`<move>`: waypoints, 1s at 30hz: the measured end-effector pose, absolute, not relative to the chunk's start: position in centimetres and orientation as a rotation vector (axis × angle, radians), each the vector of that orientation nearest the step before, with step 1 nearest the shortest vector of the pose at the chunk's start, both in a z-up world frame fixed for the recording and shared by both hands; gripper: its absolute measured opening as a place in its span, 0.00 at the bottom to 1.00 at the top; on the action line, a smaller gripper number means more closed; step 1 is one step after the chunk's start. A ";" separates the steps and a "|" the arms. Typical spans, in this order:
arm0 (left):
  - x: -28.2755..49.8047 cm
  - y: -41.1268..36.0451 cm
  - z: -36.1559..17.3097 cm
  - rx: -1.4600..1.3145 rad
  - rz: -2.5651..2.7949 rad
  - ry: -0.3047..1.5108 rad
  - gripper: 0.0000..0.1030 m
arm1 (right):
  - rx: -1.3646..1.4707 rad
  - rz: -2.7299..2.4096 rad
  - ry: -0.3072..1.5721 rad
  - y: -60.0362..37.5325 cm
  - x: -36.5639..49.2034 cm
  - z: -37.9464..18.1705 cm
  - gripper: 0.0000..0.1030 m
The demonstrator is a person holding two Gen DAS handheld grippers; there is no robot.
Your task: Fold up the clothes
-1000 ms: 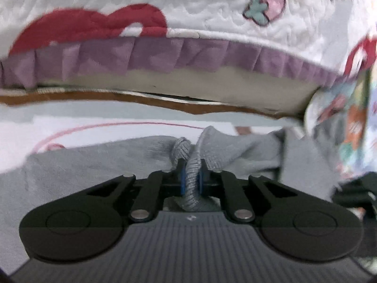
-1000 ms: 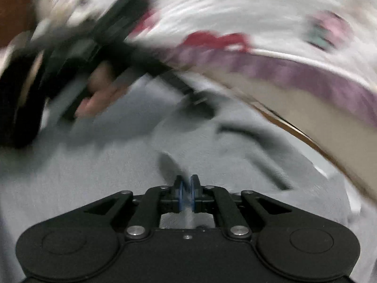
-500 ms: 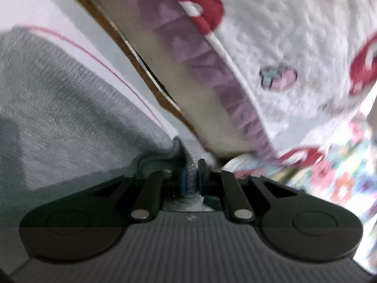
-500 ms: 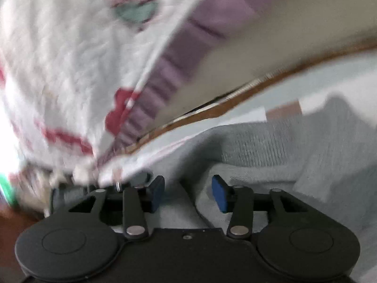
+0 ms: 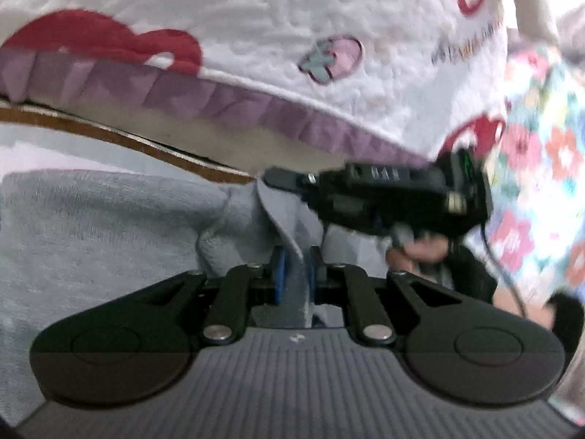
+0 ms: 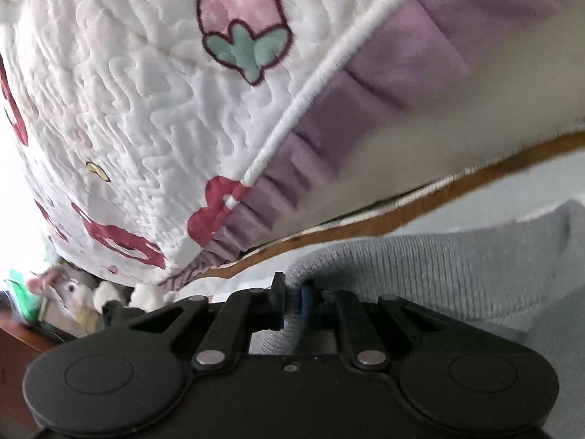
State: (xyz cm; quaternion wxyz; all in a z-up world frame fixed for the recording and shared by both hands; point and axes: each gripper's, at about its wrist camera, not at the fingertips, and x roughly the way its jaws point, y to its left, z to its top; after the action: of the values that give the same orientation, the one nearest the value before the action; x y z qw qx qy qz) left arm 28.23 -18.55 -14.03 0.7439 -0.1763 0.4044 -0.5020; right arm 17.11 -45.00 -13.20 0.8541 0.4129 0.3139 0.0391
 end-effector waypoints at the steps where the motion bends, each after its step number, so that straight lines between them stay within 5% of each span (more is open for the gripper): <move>1: 28.1 -18.8 -14.3 -0.355 -1.085 0.900 0.14 | 0.873 0.082 0.667 -45.0 17.2 -13.2 0.10; 5: 27.7 -19.7 -15.7 -0.231 -1.040 0.959 0.22 | 0.914 0.081 0.662 -45.4 16.8 -13.9 0.10; 8: 27.0 -20.3 -16.3 -0.139 -1.066 0.969 0.14 | 0.958 0.086 0.647 -45.5 16.6 -14.6 0.10; 9: 27.0 -20.3 -16.3 -0.142 -1.090 0.957 0.04 | 0.964 0.091 0.649 -45.6 16.7 -14.6 0.10; 14: 29.3 -19.9 -15.7 -0.375 -1.093 0.849 0.02 | 0.970 0.041 0.652 -46.7 17.2 -14.2 0.16; 17: 32.5 -20.2 -17.1 -0.514 -0.937 0.858 0.03 | 0.975 -0.026 0.584 -48.3 16.6 -13.7 0.40; 30: 31.8 -17.4 -17.9 -0.371 -0.758 0.933 0.06 | 0.443 0.064 0.750 -43.2 11.5 -12.9 0.40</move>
State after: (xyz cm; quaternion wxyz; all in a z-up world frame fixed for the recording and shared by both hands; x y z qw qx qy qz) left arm 31.77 -17.36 -17.92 0.8085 -0.1737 0.4365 -0.3544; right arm 11.54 -43.22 -12.91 0.9061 0.2145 0.3633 0.0308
